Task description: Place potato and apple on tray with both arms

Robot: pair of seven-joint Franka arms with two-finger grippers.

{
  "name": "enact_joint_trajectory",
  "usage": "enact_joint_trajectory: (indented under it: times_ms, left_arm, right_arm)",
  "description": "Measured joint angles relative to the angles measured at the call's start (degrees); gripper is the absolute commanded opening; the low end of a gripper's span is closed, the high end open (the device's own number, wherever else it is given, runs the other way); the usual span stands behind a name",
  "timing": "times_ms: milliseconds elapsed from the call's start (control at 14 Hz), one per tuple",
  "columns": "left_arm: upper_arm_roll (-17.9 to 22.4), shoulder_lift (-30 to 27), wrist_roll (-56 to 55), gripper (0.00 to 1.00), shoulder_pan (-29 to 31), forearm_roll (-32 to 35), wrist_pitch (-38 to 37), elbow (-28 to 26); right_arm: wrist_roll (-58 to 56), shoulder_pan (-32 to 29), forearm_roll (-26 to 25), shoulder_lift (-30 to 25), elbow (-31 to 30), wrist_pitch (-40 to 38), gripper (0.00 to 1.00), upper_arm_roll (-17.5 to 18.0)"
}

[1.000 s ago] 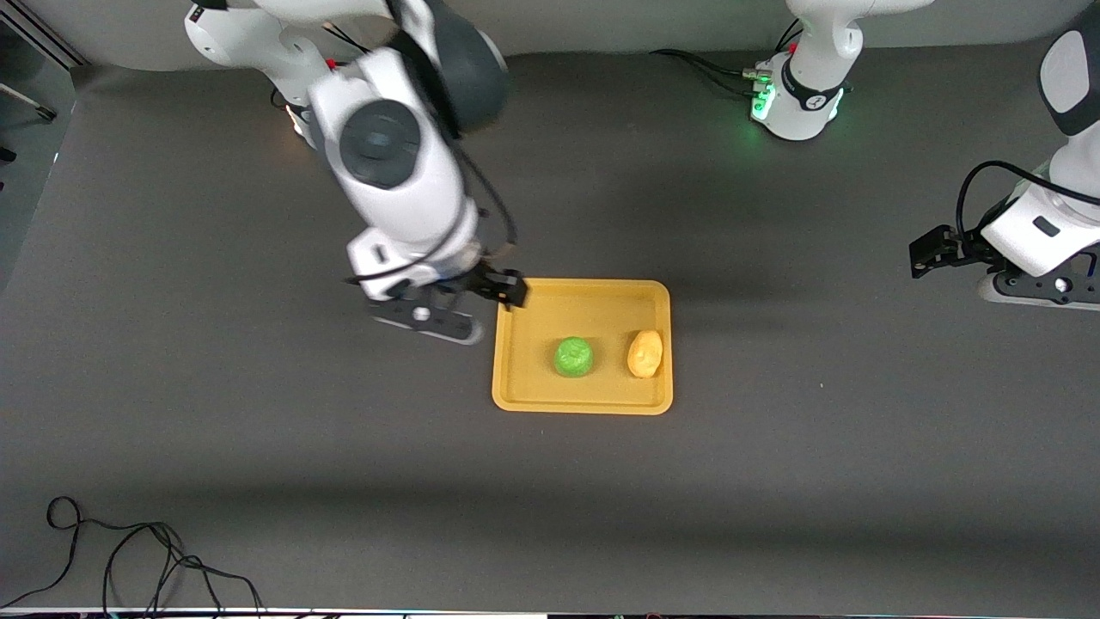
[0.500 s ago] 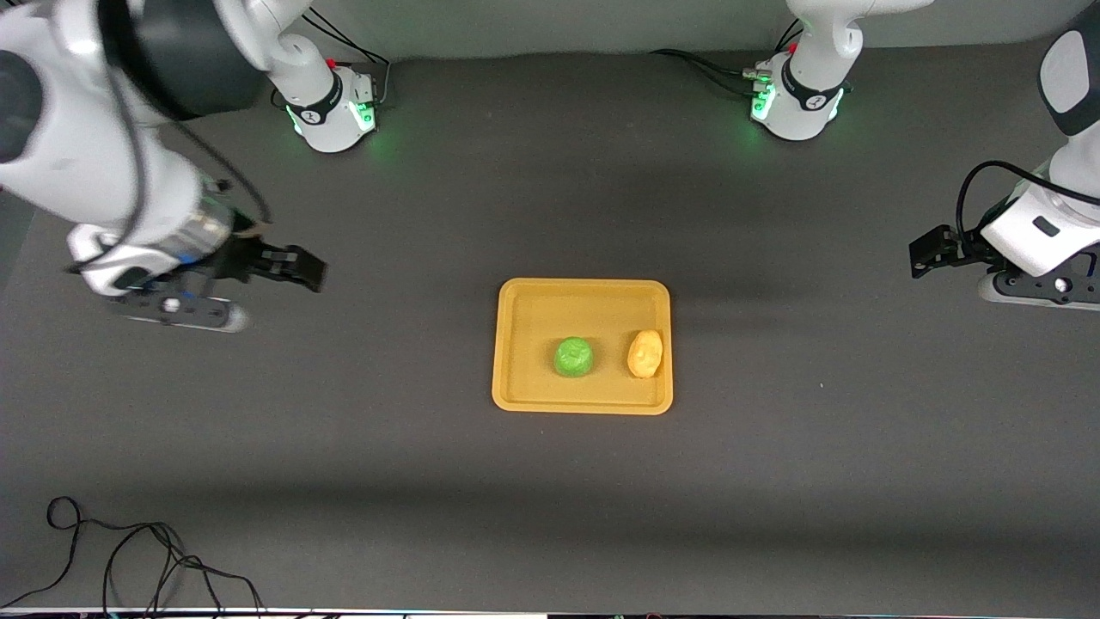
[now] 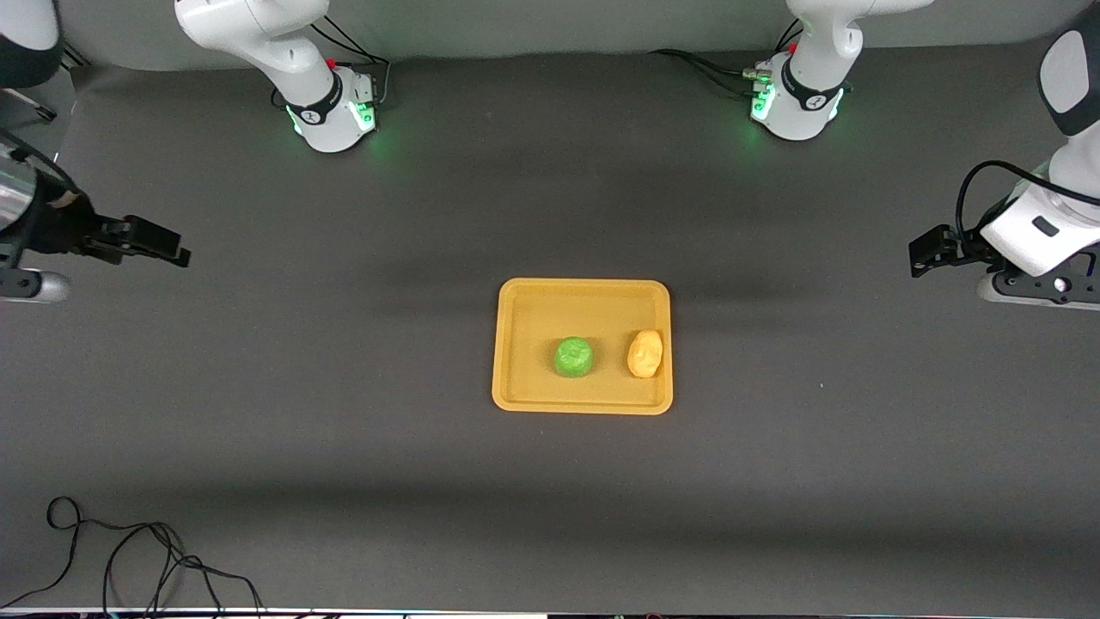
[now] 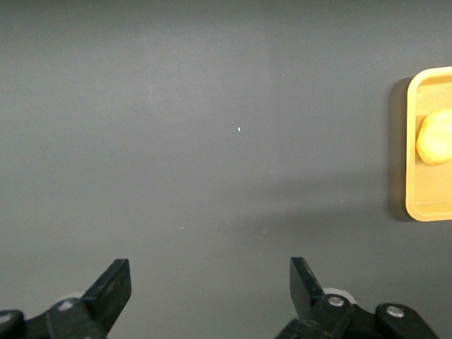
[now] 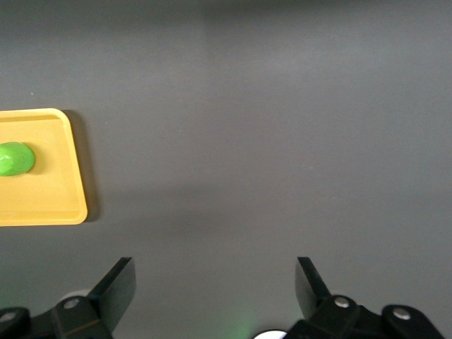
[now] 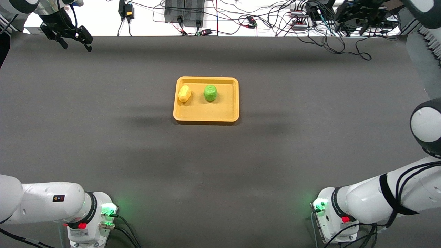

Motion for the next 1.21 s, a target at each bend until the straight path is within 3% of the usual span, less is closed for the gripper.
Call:
enact_joint_trajectory:
  times_ms: [214, 357, 1214]
  left_arm:
    - [0.0, 0.0, 0.0, 1.0, 0.0, 0.0, 0.0, 0.0]
    - [0.0, 0.0, 0.0, 1.0, 0.0, 0.0, 0.0, 0.0]
    - [0.0, 0.0, 0.0, 1.0, 0.0, 0.0, 0.0, 0.0]
  right_arm:
    - [-1.5, -12.6, -1.7, -0.2, -0.3, 0.2, 1.0, 10.3]
    - [-1.6, -16.2, -2.7, -0.3, -0.3, 0.4, 1.0, 13.6]
    - [-5.2, -17.7, -4.5, -0.3, -2.0, 3.5, 1.0, 15.2]
